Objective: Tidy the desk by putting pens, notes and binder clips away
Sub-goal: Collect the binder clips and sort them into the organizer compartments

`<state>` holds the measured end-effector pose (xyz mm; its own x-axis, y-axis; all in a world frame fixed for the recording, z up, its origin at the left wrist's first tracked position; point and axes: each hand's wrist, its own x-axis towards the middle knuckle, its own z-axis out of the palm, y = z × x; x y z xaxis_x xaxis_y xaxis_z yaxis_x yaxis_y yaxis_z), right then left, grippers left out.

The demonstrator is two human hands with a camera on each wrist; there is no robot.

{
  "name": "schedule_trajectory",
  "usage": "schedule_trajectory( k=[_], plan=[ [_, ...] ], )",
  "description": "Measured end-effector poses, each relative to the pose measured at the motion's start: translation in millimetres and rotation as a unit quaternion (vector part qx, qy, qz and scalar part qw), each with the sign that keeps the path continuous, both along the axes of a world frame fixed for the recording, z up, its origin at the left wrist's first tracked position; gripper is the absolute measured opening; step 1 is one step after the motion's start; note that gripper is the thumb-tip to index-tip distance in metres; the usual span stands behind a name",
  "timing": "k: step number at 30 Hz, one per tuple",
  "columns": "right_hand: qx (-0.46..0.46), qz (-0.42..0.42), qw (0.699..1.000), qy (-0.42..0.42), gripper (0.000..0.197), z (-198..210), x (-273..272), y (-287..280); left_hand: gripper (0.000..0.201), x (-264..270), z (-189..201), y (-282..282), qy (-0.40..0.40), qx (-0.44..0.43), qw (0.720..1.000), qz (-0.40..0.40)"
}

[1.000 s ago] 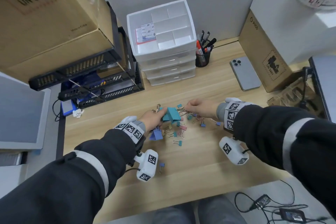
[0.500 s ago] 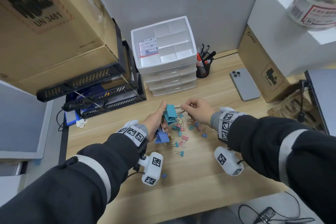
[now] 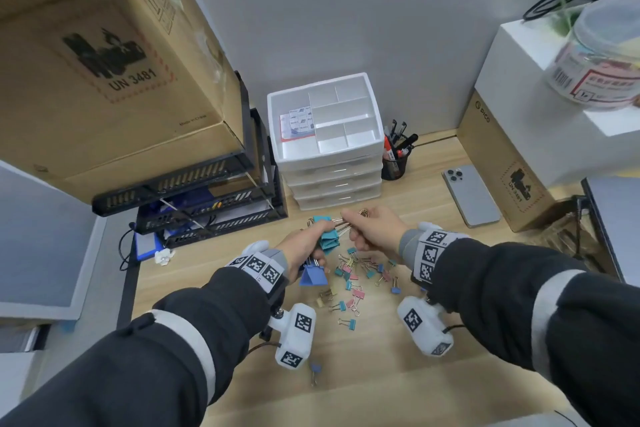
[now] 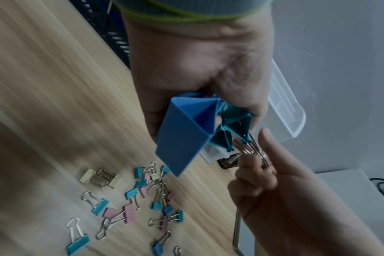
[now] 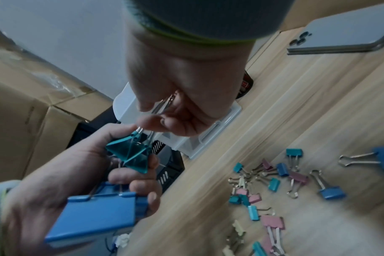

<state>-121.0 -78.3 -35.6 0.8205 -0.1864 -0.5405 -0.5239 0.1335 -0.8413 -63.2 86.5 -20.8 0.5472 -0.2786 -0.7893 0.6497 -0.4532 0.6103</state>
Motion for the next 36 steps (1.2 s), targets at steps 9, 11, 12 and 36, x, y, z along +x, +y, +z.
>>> schedule_trajectory(
  k=[9,11,12,36],
  plan=[
    [0.142,-0.081,0.986,0.021,0.020,50.7,44.6,-3.2,0.036,35.9,45.7,-14.6,-0.067,-0.050,0.996,0.023],
    [0.112,-0.057,0.992,0.013,0.019,70.2,56.8,-11.1,0.038,48.0,60.4,-20.2,-0.081,-0.066,0.994,0.020],
    [0.097,-0.047,0.994,0.003,0.016,79.4,62.9,-16.5,0.041,54.1,65.7,-23.6,-0.086,-0.074,0.993,0.023],
    [-0.585,0.315,0.736,-0.127,0.028,155.1,190.7,-125.2,0.040,202.7,106.3,-128.7,-0.487,0.022,0.857,-0.166]
  ],
)
